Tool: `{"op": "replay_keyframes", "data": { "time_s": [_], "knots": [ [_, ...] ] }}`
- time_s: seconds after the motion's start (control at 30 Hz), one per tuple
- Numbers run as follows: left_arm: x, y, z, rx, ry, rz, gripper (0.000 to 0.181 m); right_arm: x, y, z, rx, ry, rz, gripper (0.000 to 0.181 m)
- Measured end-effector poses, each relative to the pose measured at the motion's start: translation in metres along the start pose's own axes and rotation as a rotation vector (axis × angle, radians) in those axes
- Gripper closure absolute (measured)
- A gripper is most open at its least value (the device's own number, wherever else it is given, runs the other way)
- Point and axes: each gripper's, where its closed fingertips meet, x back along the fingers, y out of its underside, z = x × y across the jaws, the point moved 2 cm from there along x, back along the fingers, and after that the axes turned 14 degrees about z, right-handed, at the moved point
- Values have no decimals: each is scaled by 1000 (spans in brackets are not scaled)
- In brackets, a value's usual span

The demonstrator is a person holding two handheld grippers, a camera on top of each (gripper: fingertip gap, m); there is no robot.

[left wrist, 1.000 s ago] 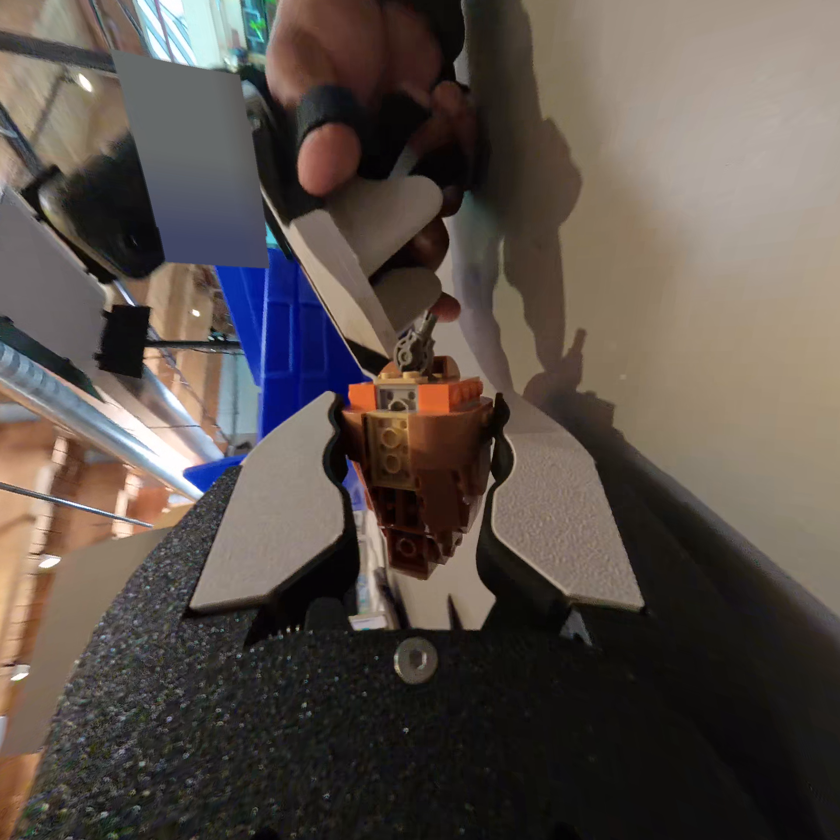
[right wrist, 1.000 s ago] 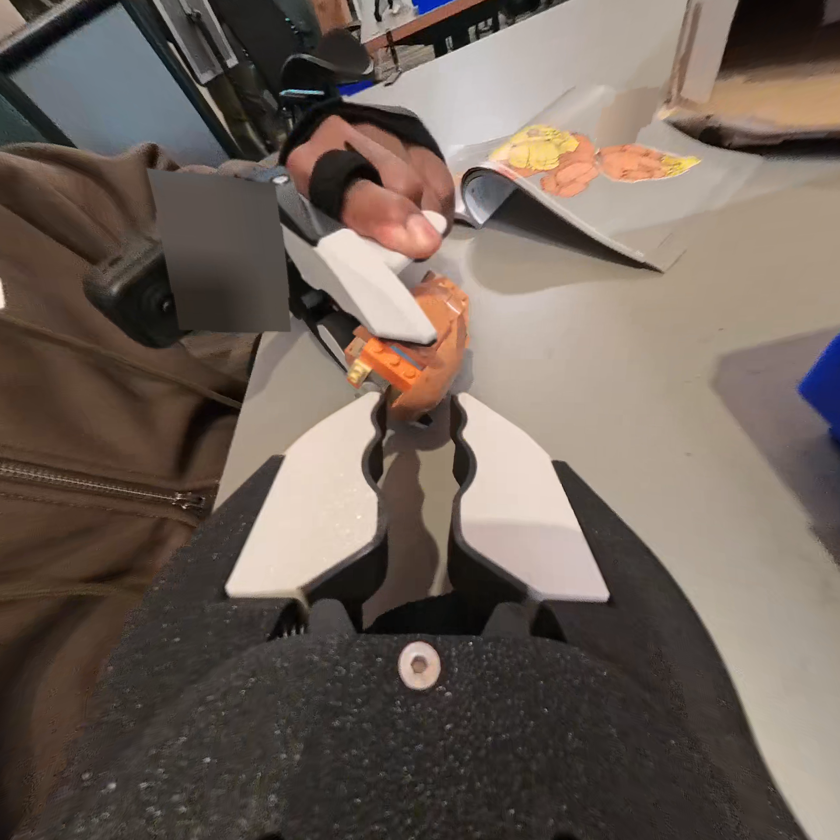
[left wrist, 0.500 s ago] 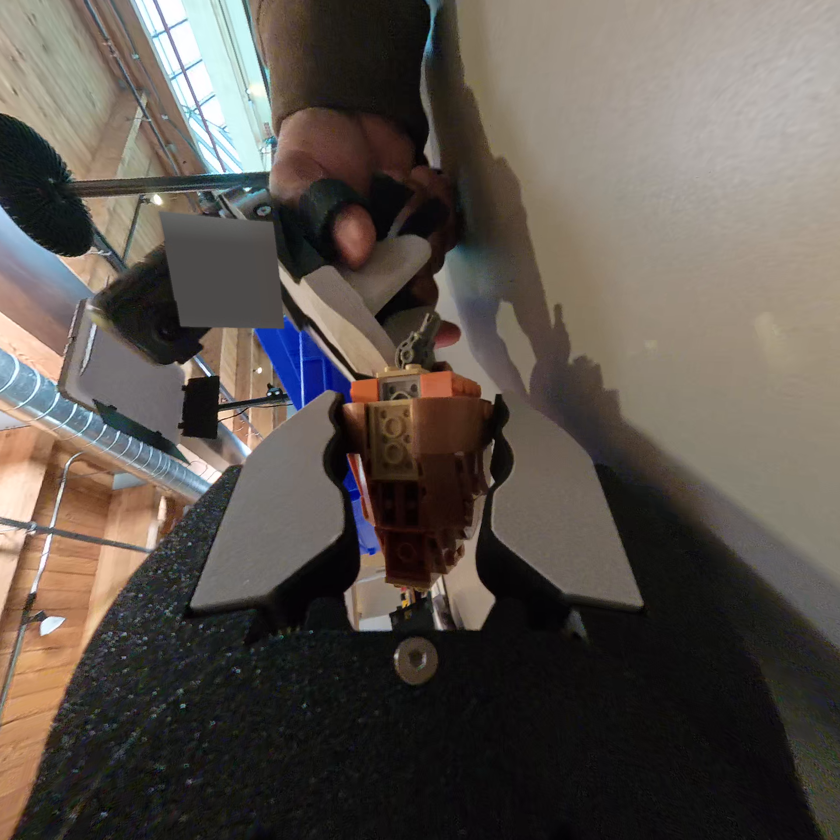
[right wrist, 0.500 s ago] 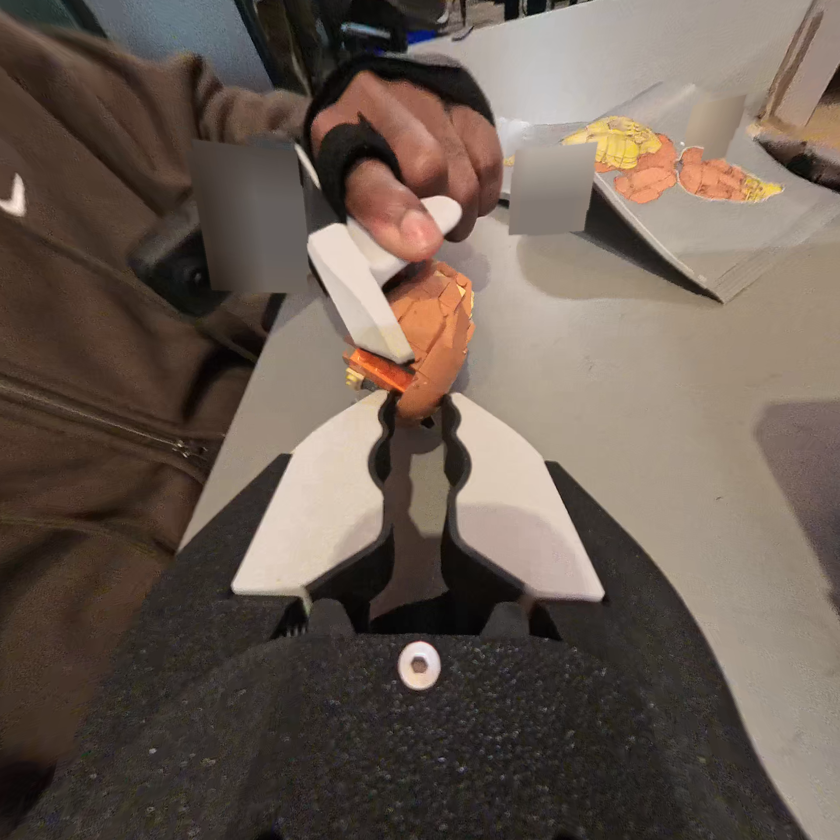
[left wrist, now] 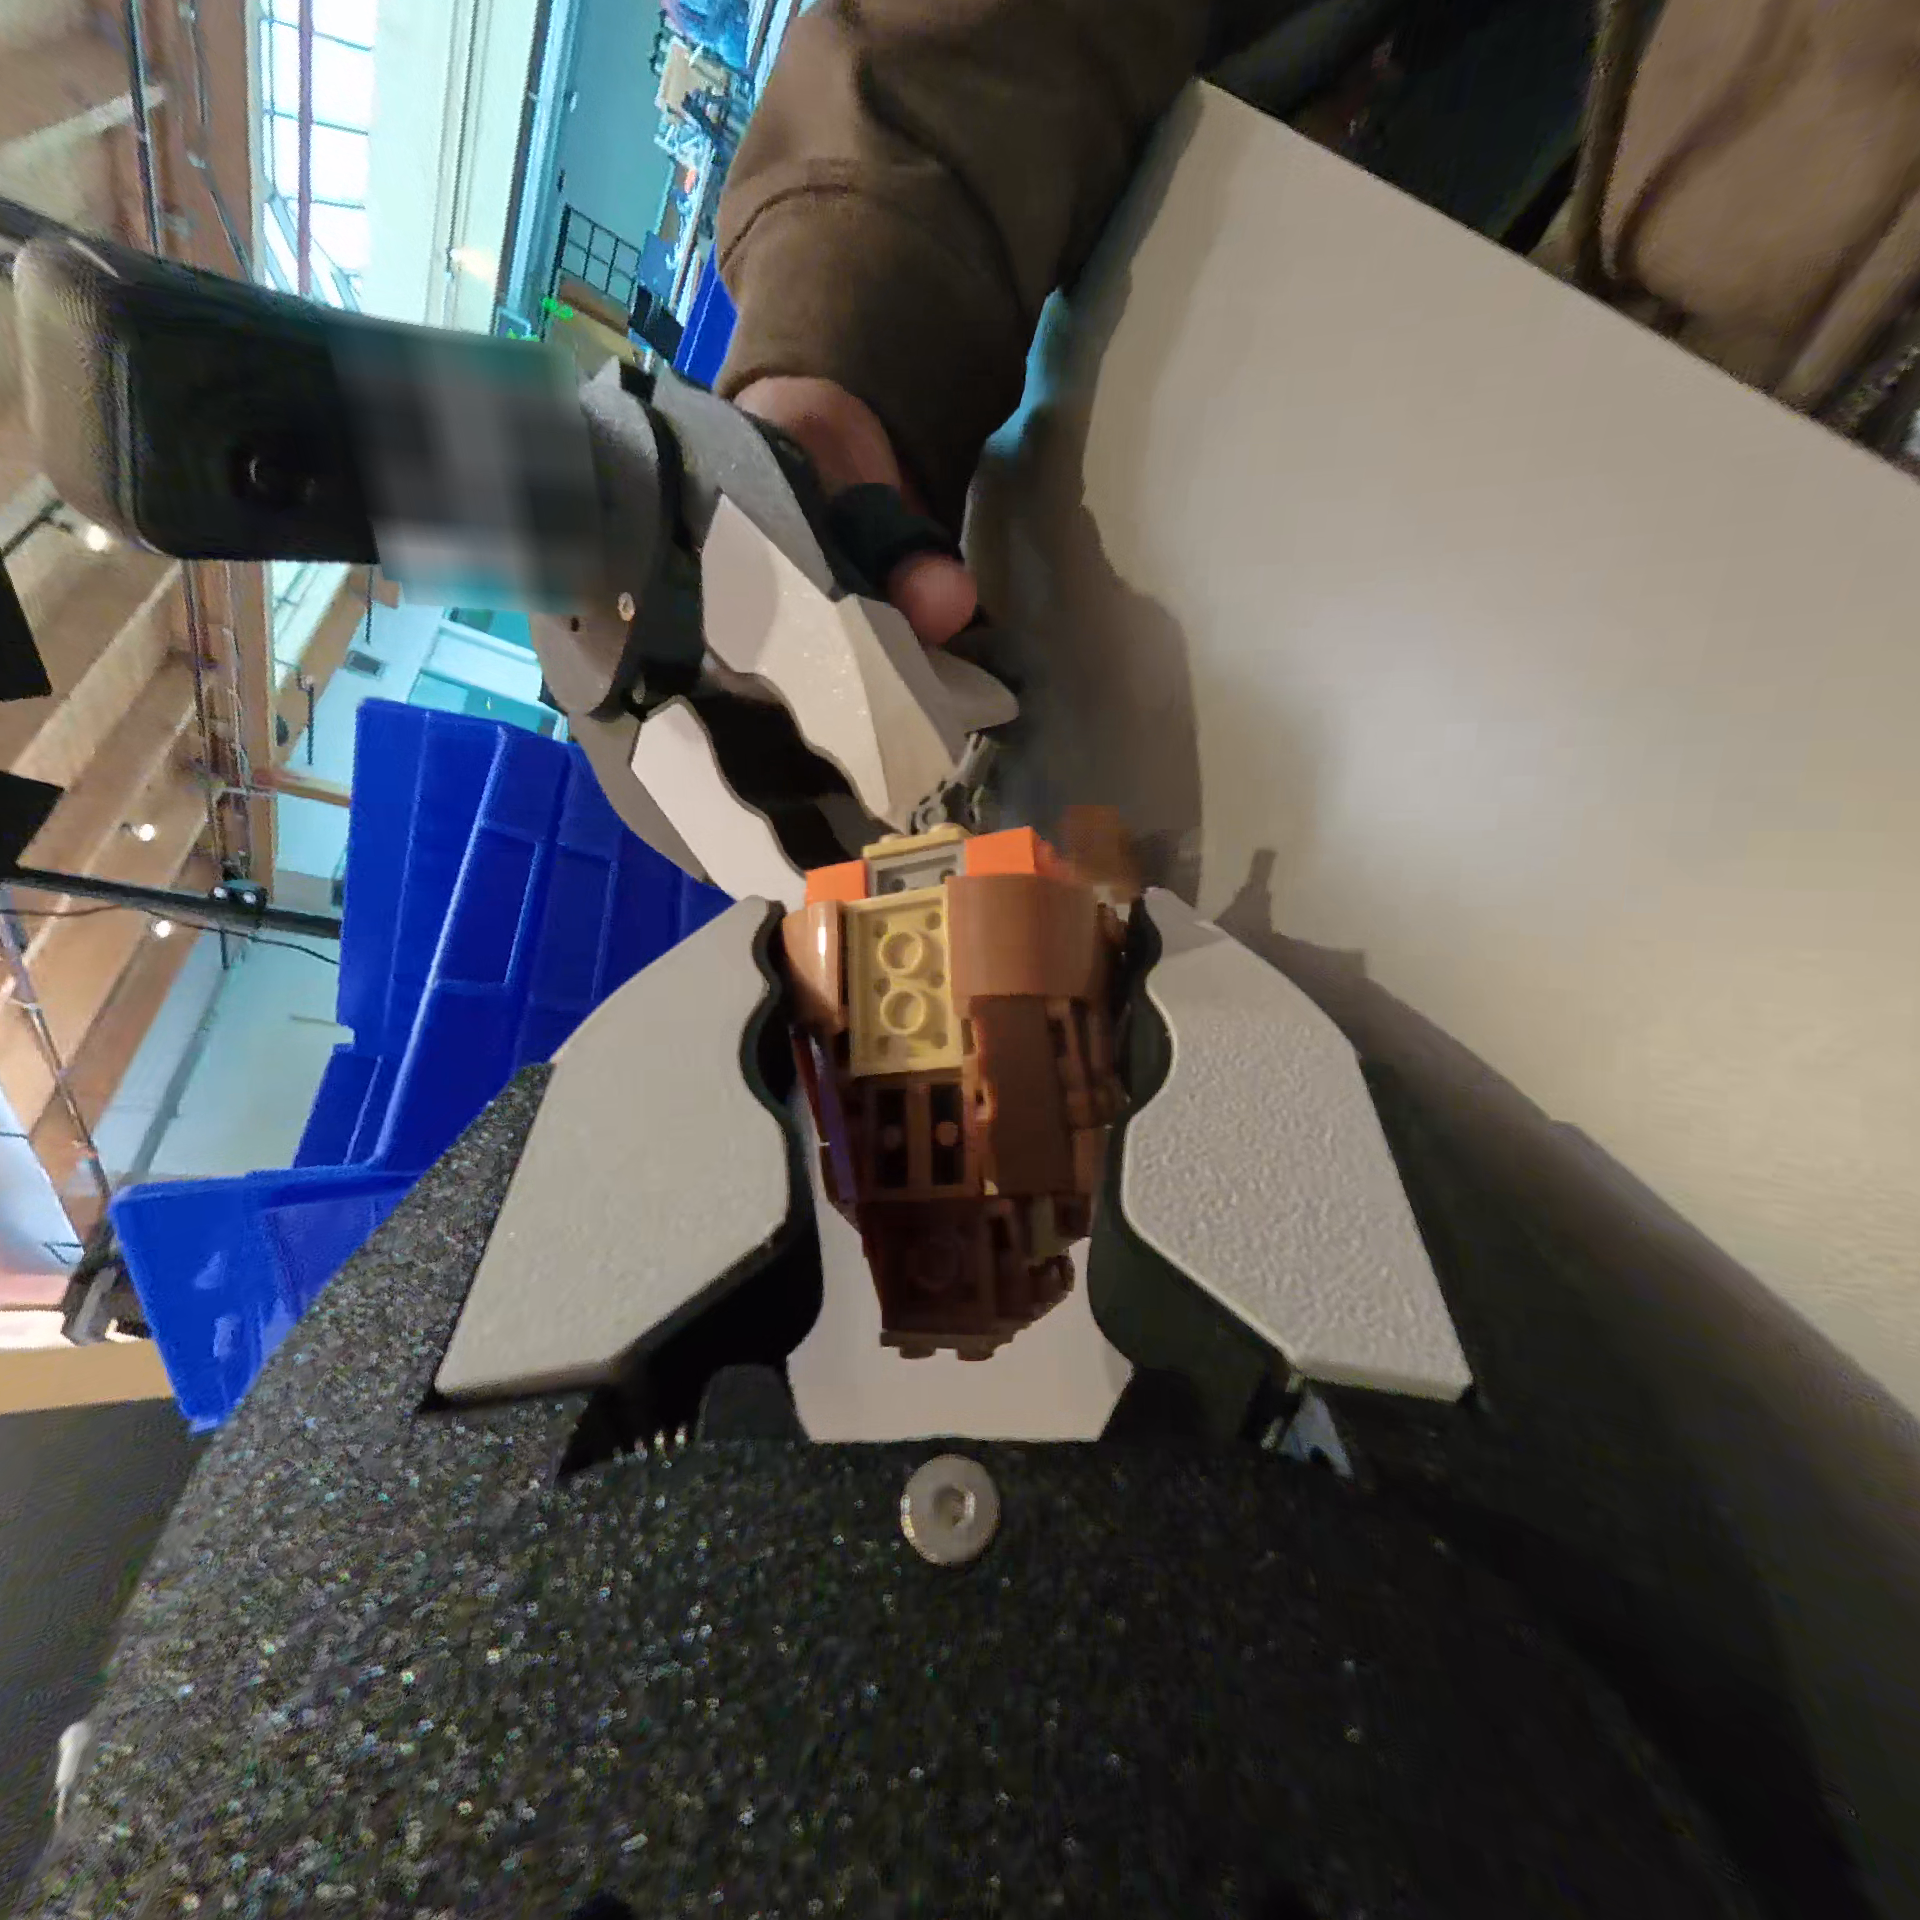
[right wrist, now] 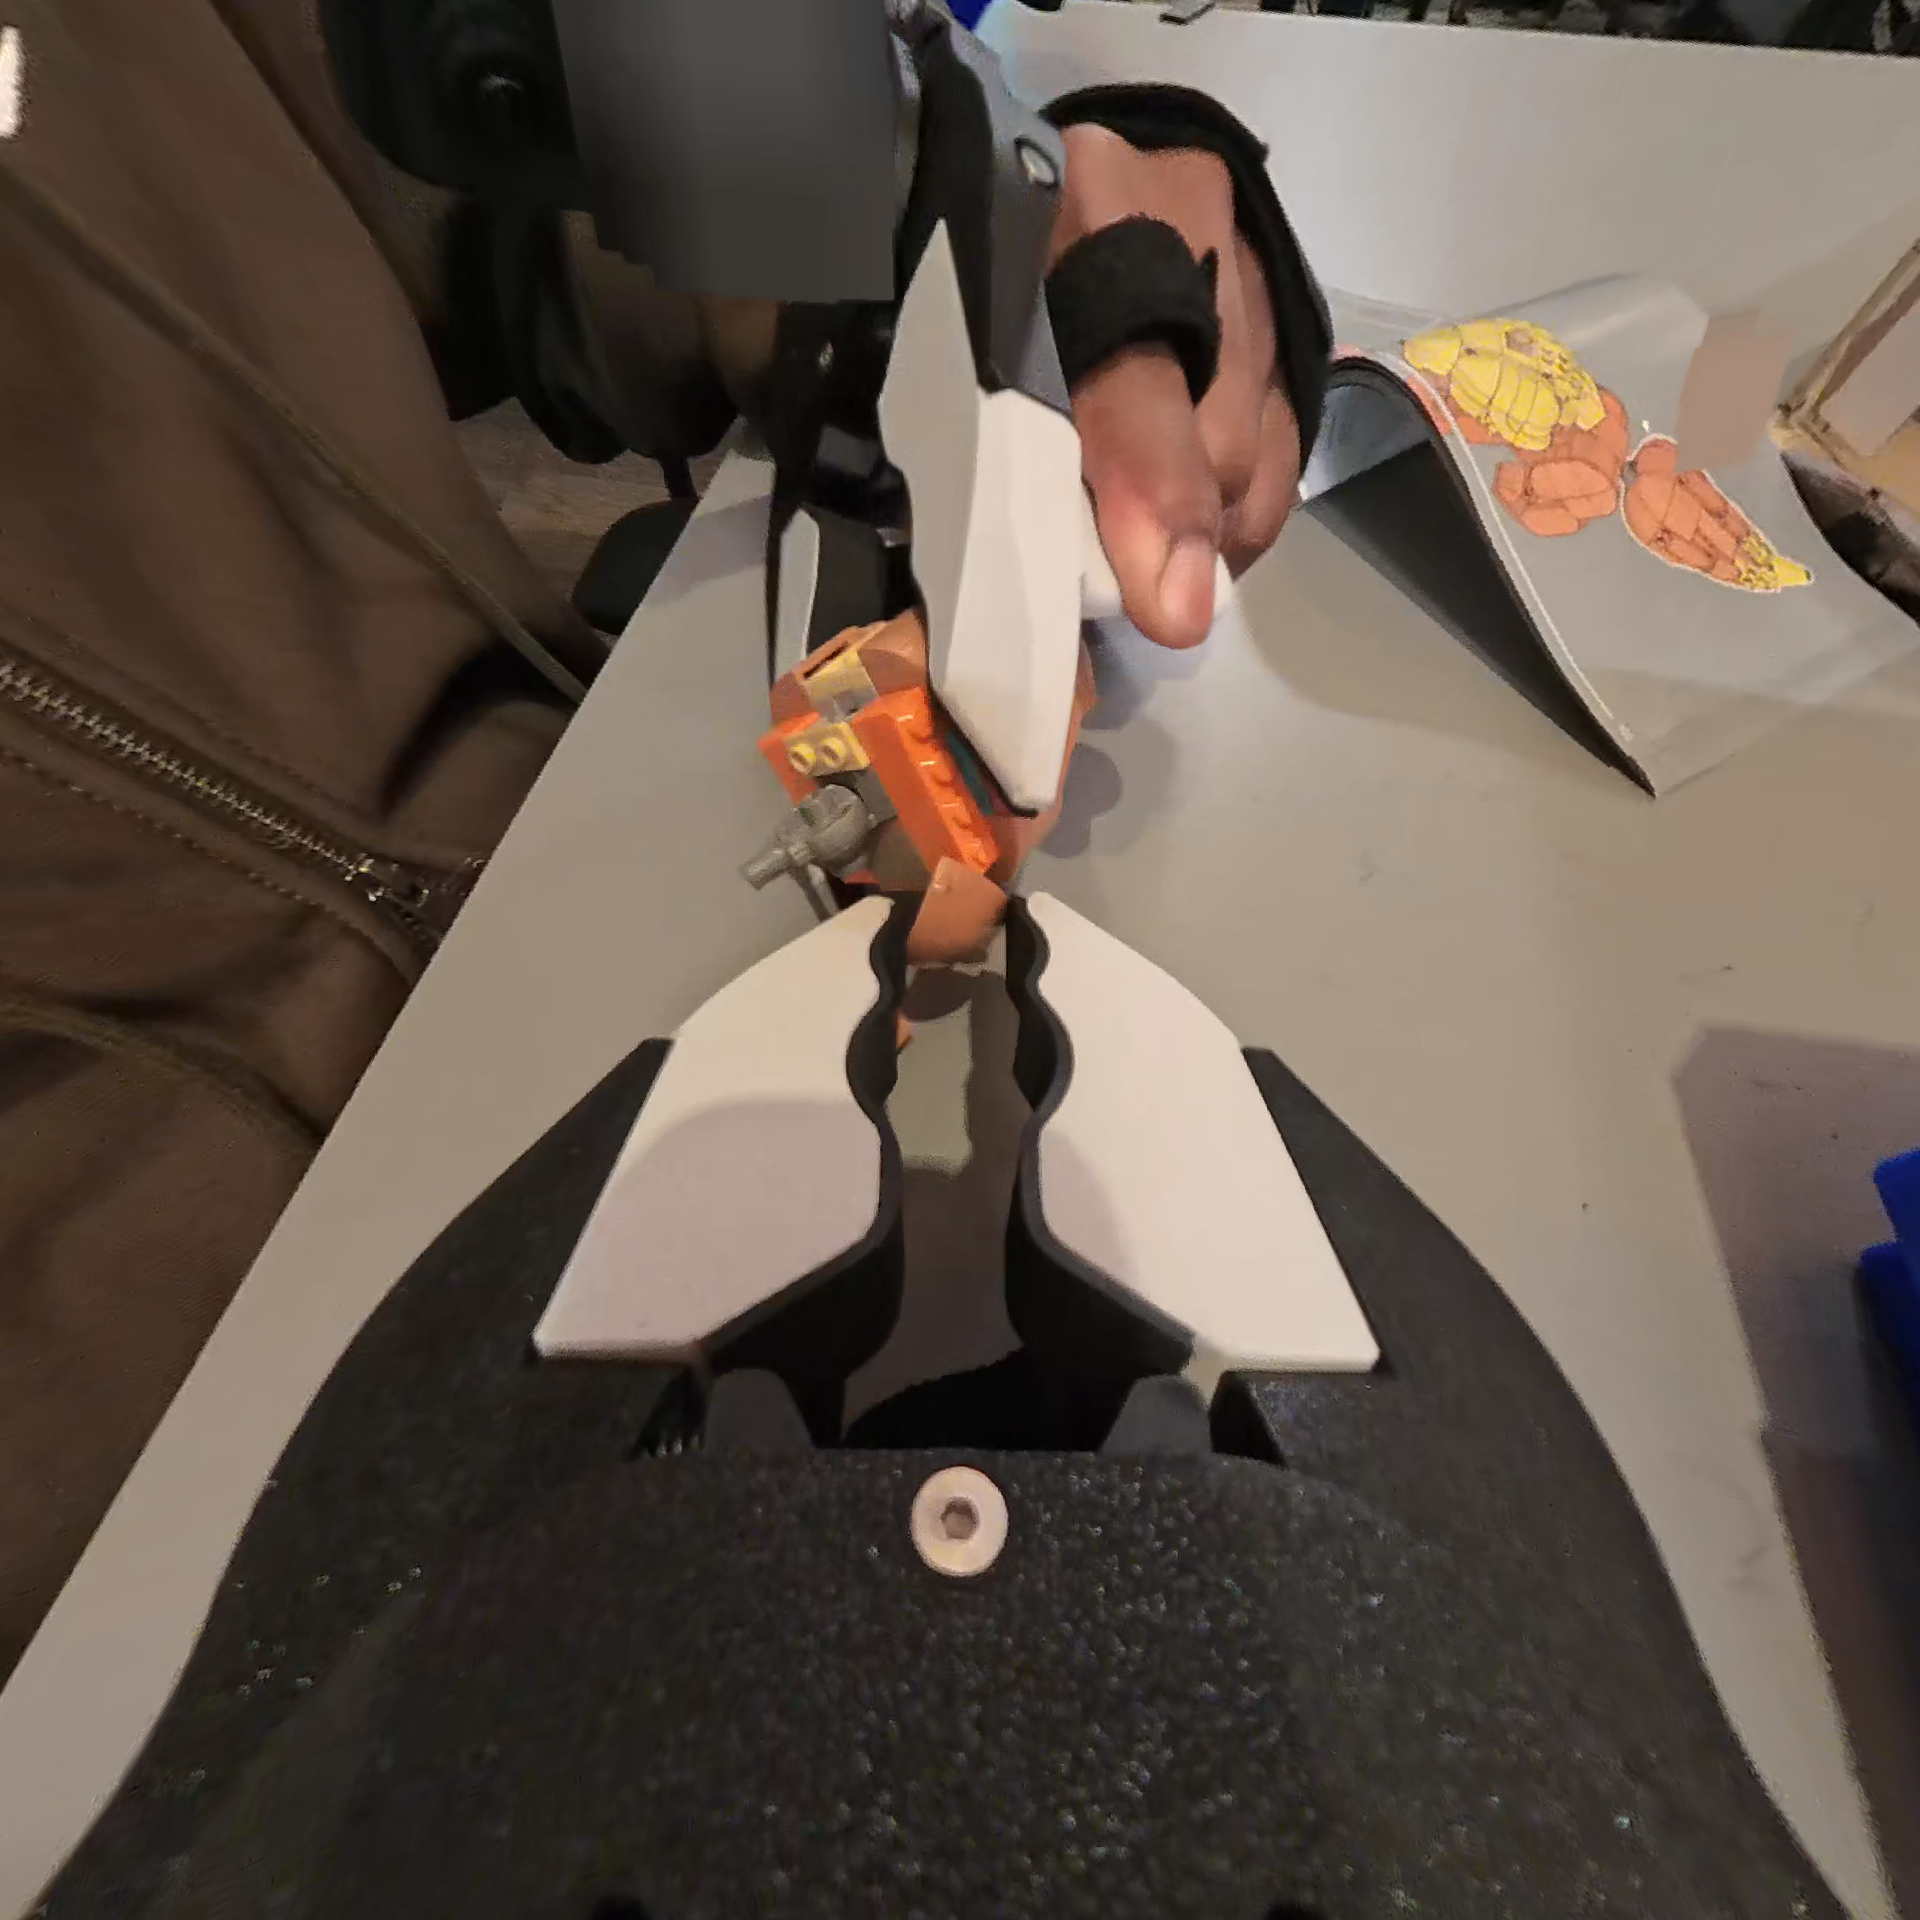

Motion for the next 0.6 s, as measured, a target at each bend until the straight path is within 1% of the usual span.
{"op": "replay_keyframes", "data": {
  "time_s": [0.13,0.27,0.4,0.53,0.6],
  "knots": [
    [1,8,1,31,10,-46,119,2,5,8,-55,48,-37,162],
    [6,13,-8,161,-28,-48,119,13,13,14,-67,100,-93,161],
    [11,22,-14,253,-60,-79,119,21,24,10,-46,91,-190,161],
    [13,29,-21,275,-105,-115,119,23,14,12,-39,100,-146,161],
    [13,33,-24,276,-128,-137,119,29,0,22,19,160,-103,161]
  ]
}}
